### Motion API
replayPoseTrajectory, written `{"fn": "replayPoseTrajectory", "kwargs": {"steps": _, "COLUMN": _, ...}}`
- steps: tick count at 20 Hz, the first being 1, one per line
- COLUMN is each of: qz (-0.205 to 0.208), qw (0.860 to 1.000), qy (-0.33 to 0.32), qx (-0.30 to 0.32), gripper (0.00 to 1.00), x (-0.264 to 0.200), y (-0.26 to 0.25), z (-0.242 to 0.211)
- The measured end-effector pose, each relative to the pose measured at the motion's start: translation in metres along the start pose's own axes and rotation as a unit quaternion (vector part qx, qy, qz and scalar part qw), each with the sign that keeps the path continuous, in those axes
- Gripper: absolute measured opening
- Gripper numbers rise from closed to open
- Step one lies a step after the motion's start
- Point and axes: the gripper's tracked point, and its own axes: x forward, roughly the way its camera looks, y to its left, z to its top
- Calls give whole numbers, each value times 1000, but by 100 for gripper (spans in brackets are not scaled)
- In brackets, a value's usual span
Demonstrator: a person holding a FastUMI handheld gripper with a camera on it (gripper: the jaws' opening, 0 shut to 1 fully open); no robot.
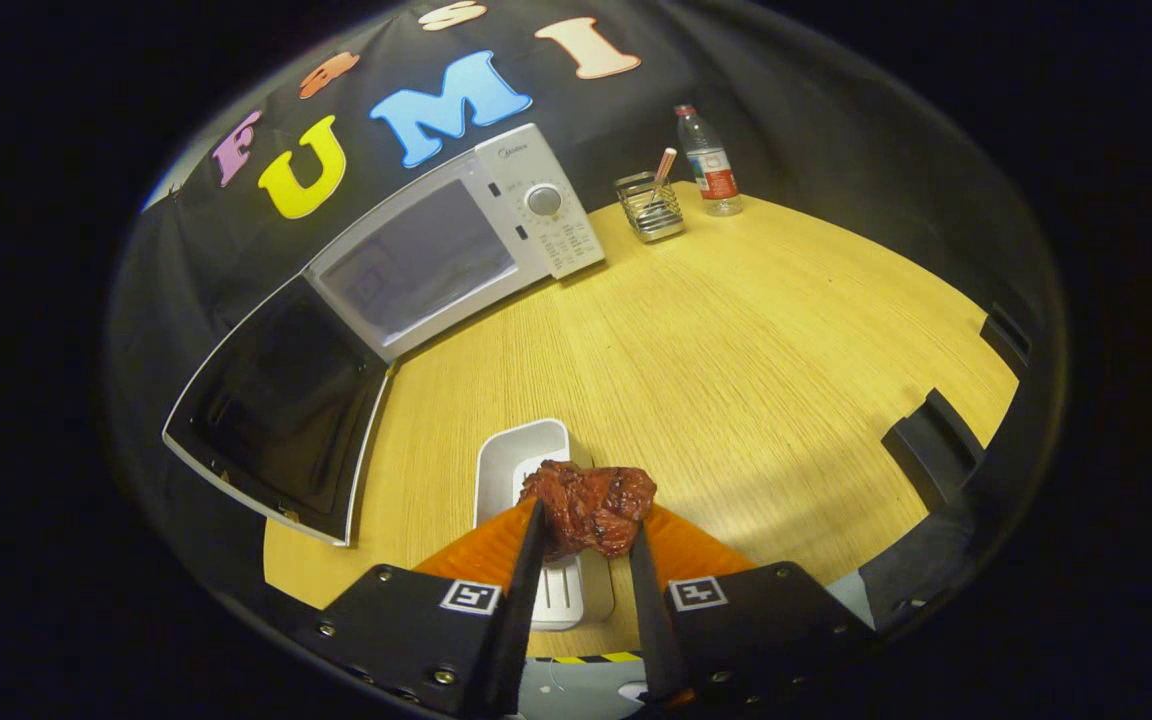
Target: Open the microwave, put the food inside, and close the microwave door.
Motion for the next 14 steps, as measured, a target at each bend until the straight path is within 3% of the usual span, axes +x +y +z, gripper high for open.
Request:
{"fn": "replayPoseTrajectory", "kwargs": {"steps": 2, "qz": 25, "qw": 999, "qy": -17, "qx": 16, "gripper": 37, "x": -4, "y": 19, "z": 8}}
{"fn": "replayPoseTrajectory", "kwargs": {"steps": 3, "qz": 33, "qw": 999, "qy": -25, "qx": 20, "gripper": 22, "x": -9, "y": 25, "z": 15}}
{"fn": "replayPoseTrajectory", "kwargs": {"steps": 5, "qz": 17, "qw": 999, "qy": -30, "qx": 18, "gripper": 6, "x": 3, "y": 24, "z": 21}}
{"fn": "replayPoseTrajectory", "kwargs": {"steps": 14, "qz": 31, "qw": 998, "qy": -59, "qx": -24, "gripper": 6, "x": -27, "y": 66, "z": 41}}
